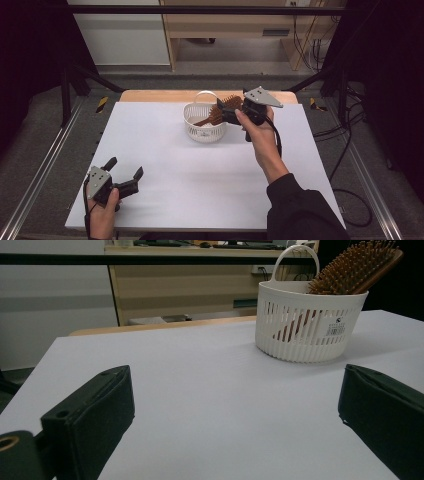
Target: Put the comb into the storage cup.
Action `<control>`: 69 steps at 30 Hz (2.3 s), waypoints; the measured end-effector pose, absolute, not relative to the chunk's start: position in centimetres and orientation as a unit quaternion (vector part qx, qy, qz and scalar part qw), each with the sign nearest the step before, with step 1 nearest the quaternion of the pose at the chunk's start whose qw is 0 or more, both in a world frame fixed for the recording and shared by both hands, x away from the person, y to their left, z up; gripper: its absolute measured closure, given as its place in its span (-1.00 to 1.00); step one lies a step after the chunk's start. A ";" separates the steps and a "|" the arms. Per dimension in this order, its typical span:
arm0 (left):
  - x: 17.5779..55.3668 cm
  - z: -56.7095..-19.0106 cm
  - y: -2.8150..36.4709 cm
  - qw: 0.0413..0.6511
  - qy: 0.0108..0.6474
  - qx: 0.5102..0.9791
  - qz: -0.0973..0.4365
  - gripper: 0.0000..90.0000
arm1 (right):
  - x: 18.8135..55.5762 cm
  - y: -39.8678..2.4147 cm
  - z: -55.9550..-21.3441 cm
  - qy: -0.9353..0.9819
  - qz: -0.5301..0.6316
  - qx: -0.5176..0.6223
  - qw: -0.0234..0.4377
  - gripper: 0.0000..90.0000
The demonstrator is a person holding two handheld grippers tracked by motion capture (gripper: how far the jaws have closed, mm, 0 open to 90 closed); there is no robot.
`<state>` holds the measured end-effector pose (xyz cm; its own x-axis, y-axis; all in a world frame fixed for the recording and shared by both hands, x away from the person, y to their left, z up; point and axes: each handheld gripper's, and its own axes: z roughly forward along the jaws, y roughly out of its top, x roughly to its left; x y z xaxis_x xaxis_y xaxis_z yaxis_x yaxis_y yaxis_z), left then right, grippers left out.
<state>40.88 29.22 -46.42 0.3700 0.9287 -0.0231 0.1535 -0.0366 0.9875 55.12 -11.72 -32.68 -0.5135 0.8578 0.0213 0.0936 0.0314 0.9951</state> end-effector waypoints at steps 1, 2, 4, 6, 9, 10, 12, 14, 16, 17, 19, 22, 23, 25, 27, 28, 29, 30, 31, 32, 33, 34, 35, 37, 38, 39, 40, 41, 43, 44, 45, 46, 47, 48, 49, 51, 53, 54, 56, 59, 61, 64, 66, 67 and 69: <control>40.9 -46.4 29.3 0.543 0.434 0.624 0.357 -0.97 | 55.0 -12.0 -32.5 0.640 0.588 0.371 0.326 -0.90; 40.9 -46.4 29.3 0.543 0.434 0.624 0.357 -0.97 | 55.0 -12.0 -32.5 0.640 0.588 0.371 0.326 -0.90; 40.9 -46.4 29.3 0.543 0.434 0.624 0.358 -0.97 | 54.9 -12.3 -32.4 0.639 0.590 0.372 0.325 -0.90; 40.8 -46.4 29.3 0.543 0.432 0.624 0.359 -0.97 | 54.7 -12.7 -32.1 0.639 0.593 0.370 0.322 -0.90; 40.8 -46.4 29.3 0.542 0.432 0.624 0.360 -0.97 | 54.5 -12.9 -32.0 0.641 0.592 0.365 0.324 -0.90; 40.8 -46.4 29.3 0.541 0.433 0.625 0.360 -0.97 | 54.5 -12.9 -32.0 0.641 0.592 0.365 0.324 -0.90; 40.8 -46.5 29.4 0.540 0.436 0.624 0.359 -0.97 | 54.3 -13.1 -32.1 0.641 0.592 0.363 0.325 -0.91; 40.7 -46.4 29.4 0.540 0.436 0.623 0.360 -0.97 | 54.1 -13.3 -32.2 0.642 0.592 0.362 0.327 -0.91; 40.7 -46.4 29.5 0.541 0.436 0.622 0.362 -0.97 | 54.0 -13.5 -32.4 0.642 0.591 0.362 0.327 -0.92; 40.7 -46.4 29.5 0.541 0.435 0.621 0.363 -0.97 | 53.9 -13.6 -32.5 0.640 0.592 0.364 0.327 -0.93; 40.7 -46.4 29.6 0.542 0.435 0.621 0.363 -0.96 | 53.7 -13.8 -32.7 0.640 0.591 0.365 0.329 -0.94; 40.7 -46.4 29.6 0.544 0.434 0.620 0.363 -0.96 | 53.6 -13.9 -32.7 0.638 0.591 0.365 0.332 -0.94; 40.7 -46.4 29.6 0.545 0.433 0.620 0.361 -0.96 | 53.5 -13.9 -32.7 0.636 0.592 0.365 0.335 -0.93; 40.7 -46.4 29.5 0.545 0.433 0.620 0.362 -0.97 | 53.3 -14.1 -32.5 0.635 0.590 0.360 0.344 -0.93; 40.7 -46.4 29.4 0.545 0.433 0.621 0.362 -0.97 | 53.2 -14.2 -32.5 0.631 0.595 0.360 0.343 -0.92; 40.7 -46.4 29.4 0.545 0.433 0.621 0.362 -0.97 | 53.2 -14.2 -32.5 0.631 0.595 0.360 0.343 -0.92; 40.7 -46.4 29.4 0.543 0.432 0.623 0.362 -0.97 | 53.0 -14.4 -32.4 0.627 0.598 0.361 0.345 -0.93; 40.7 -46.4 29.4 0.542 0.431 0.624 0.362 -0.97 | 53.0 -14.4 -32.4 0.627 0.598 0.361 0.345 -0.93; 40.6 -46.4 29.4 0.542 0.430 0.625 0.363 -0.97 | 52.7 -14.5 -32.5 0.628 0.598 0.358 0.346 -0.93; 40.6 -46.4 29.4 0.543 0.430 0.624 0.362 -0.97 | 52.7 -14.5 -32.5 0.628 0.598 0.358 0.346 -0.93; 40.5 -46.4 29.5 0.544 0.431 0.623 0.362 -0.97 | 52.6 -14.6 -32.6 0.629 0.598 0.357 0.346 -0.93; 40.5 -46.4 29.6 0.545 0.432 0.620 0.363 -0.97 | 52.4 -14.7 -32.7 0.632 0.596 0.357 0.343 -0.93; 40.5 -46.4 29.6 0.545 0.432 0.620 0.363 -0.97 | 52.3 -14.8 -32.7 0.631 0.596 0.358 0.343 -0.93; 40.6 -46.5 29.7 0.545 0.435 0.619 0.362 -0.97 | 52.3 -14.9 -32.7 0.631 0.596 0.359 0.342 -0.93; 40.6 -46.5 29.7 0.544 0.437 0.618 0.362 -0.97 | 52.3 -14.9 -32.7 0.631 0.596 0.359 0.342 -0.93; 40.5 -46.5 29.8 0.544 0.438 0.617 0.362 -0.97 | 52.2 -15.0 -32.7 0.629 0.598 0.360 0.342 -0.93; 40.5 -46.5 29.8 0.544 0.440 0.616 0.361 -0.97 | 52.1 -15.2 -32.3 0.626 0.600 0.360 0.345 -0.93; 40.5 -46.5 29.8 0.545 0.440 0.616 0.361 -0.97 | 52.1 -15.2 -32.3 0.626 0.600 0.360 0.345 -0.93; 40.6 -46.5 29.8 0.545 0.439 0.615 0.363 -0.97 | 51.9 -15.5 -31.9 0.622 0.604 0.358 0.346 -0.94; 40.6 -46.6 29.8 0.545 0.439 0.616 0.362 -0.97 | 51.6 -16.0 -31.4 0.621 0.605 0.357 0.348 -0.94; 40.6 -46.6 29.8 0.545 0.439 0.616 0.362 -0.97 | 51.6 -16.0 -31.4 0.621 0.605 0.357 0.348 -0.94; 40.6 -46.6 29.8 0.545 0.438 0.616 0.362 -0.97 | 51.4 -16.4 -31.1 0.618 0.606 0.356 0.351 -0.94; 40.5 -46.6 29.8 0.544 0.437 0.618 0.363 -0.97 | 51.4 -16.6 -30.9 0.619 0.606 0.356 0.352 -0.94; 40.5 -46.6 29.8 0.544 0.437 0.618 0.363 -0.97 | 51.4 -16.6 -30.9 0.619 0.606 0.356 0.352 -0.94; 40.5 -46.7 29.8 0.545 0.439 0.616 0.362 -0.97 | 51.3 -16.7 -30.9 0.617 0.605 0.358 0.353 -0.94; 40.6 -46.7 29.9 0.543 0.439 0.617 0.363 -0.97 | 51.3 -17.3 -30.7 0.611 0.611 0.365 0.347 -0.94; 40.6 -46.6 30.0 0.544 0.439 0.616 0.364 -0.97 | 51.2 -17.6 -30.6 0.605 0.618 0.367 0.342 -0.94; 40.5 -46.5 30.0 0.545 0.439 0.614 0.365 -0.97 | 51.2 -17.6 -30.6 0.605 0.618 0.367 0.342 -0.94; 40.5 -46.4 30.0 0.546 0.438 0.614 0.366 -0.97 | 51.2 -18.0 -30.6 0.603 0.616 0.371 0.346 -0.94; 40.5 -46.4 30.0 0.547 0.437 0.613 0.366 -0.97 | 50.9 -18.4 -30.7 0.602 0.614 0.372 0.350 -0.94; 40.5 -46.5 30.0 0.545 0.439 0.614 0.365 -0.97 | 50.9 -18.5 -30.7 0.603 0.613 0.371 0.351 -0.94; 40.5 -46.6 30.0 0.543 0.439 0.615 0.366 -0.97 | 50.6 -18.9 -30.6 0.603 0.612 0.369 0.356 -0.94; 40.4 -46.5 30.1 0.542 0.440 0.613 0.370 -0.97 | 50.5 -19.3 -30.5 0.602 0.612 0.368 0.358 -0.94; 40.4 -46.4 30.2 0.543 0.440 0.611 0.370 -0.97 | 50.3 -19.7 -30.5 0.602 0.609 0.369 0.361 -0.94; 40.4 -46.4 30.2 0.544 0.442 0.611 0.369 -0.97 | 50.2 -20.1 -30.5 0.601 0.609 0.371 0.360 -0.94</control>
